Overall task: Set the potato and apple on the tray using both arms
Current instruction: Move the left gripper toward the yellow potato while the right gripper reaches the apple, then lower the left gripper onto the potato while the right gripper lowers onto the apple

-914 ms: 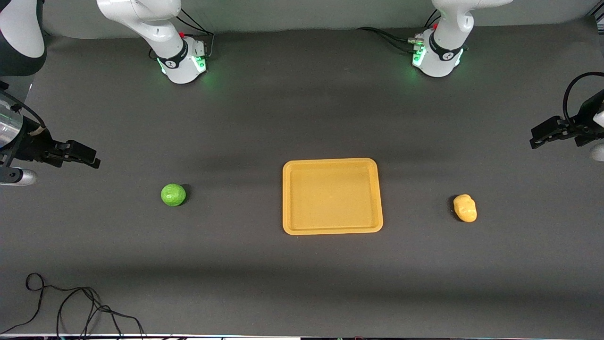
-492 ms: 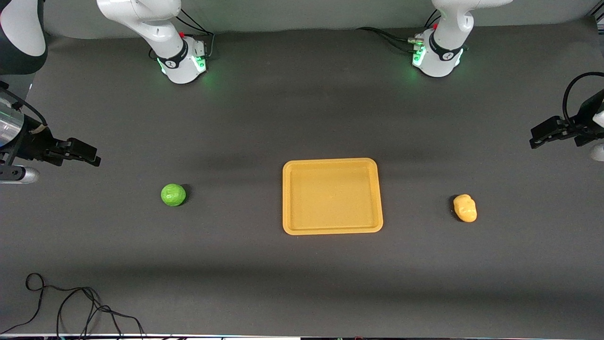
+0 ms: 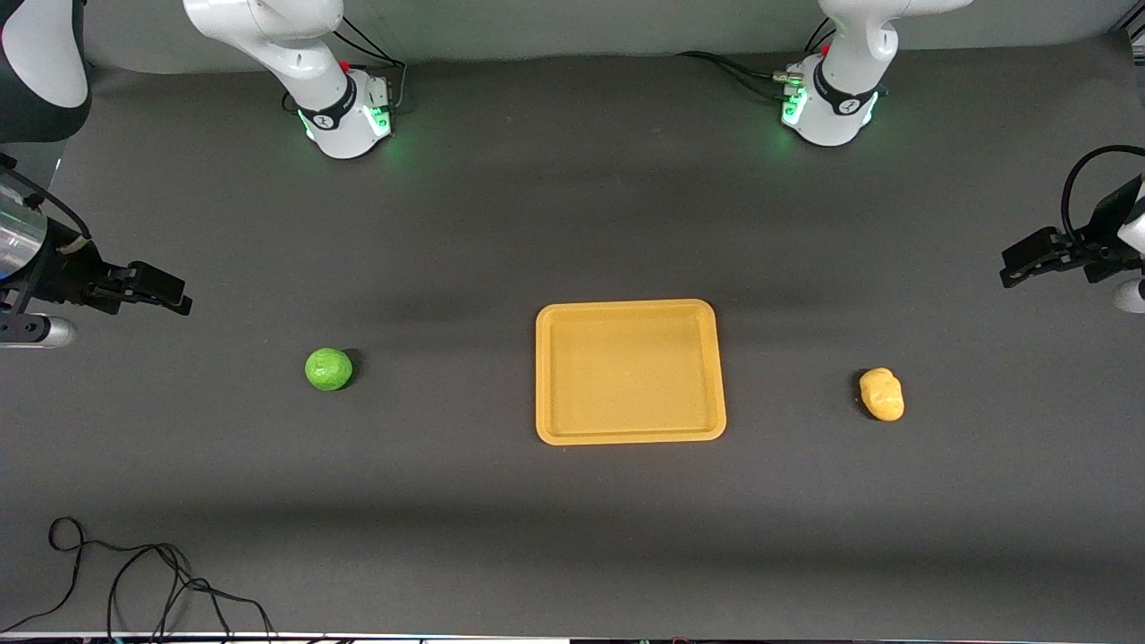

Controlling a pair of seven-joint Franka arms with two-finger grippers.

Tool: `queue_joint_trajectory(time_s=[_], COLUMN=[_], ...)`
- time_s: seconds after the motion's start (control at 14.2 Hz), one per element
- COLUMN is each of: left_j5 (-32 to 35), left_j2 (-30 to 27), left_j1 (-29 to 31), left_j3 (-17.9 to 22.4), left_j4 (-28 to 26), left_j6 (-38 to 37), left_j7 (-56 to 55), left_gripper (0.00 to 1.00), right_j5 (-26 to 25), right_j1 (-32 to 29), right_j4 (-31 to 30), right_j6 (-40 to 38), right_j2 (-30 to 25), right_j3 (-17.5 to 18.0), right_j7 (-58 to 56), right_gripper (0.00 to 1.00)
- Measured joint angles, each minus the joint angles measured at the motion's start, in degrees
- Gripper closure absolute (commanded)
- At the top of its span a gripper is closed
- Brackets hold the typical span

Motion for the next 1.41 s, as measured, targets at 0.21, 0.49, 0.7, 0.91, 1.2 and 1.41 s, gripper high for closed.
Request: queue_joint_trajectory(time_s=[0.21,0.49,0.7,0.91,1.2,1.41], left_j5=[0.0,0.0,0.0,0.0,0.0,0.0], left_j2=[0.4,1.2,3.4,7.5,11.7,16.6], left_j1=[0.0,0.0,0.0,-0.1,-0.1,-0.1], left_j3=[0.0,0.0,0.0,0.0,0.0,0.0], left_j4=[-1.2,-4.9,-7.3,-9.4,-13.9,-17.3], left_j6=[1.2,6.3,10.0,15.2,24.9,32.8], left_j7=[-0.1,-0.1,-0.1,-0.2,-0.3,-0.4], left_gripper=[0.0,0.0,0.0,0.0,0.0,0.0], right_j5=[0.0,0.0,0.0,0.0,0.0,0.0], right_j1=[0.0,0.0,0.0,0.0,0.7,1.4], right_j4=[-0.1,-0.2,-0.5,-0.6,-0.7,-0.9], right_j6=[0.1,0.9,1.4,2.8,3.4,4.7], right_j2=[0.0,0.1,0.7,1.8,3.3,4.7], right_j3=[0.0,0.0,0.0,0.0,0.1,0.1], right_j7=[0.0,0.1,0.1,0.1,0.1,0.2], right_gripper=[0.0,0.0,0.0,0.0,0.0,0.0])
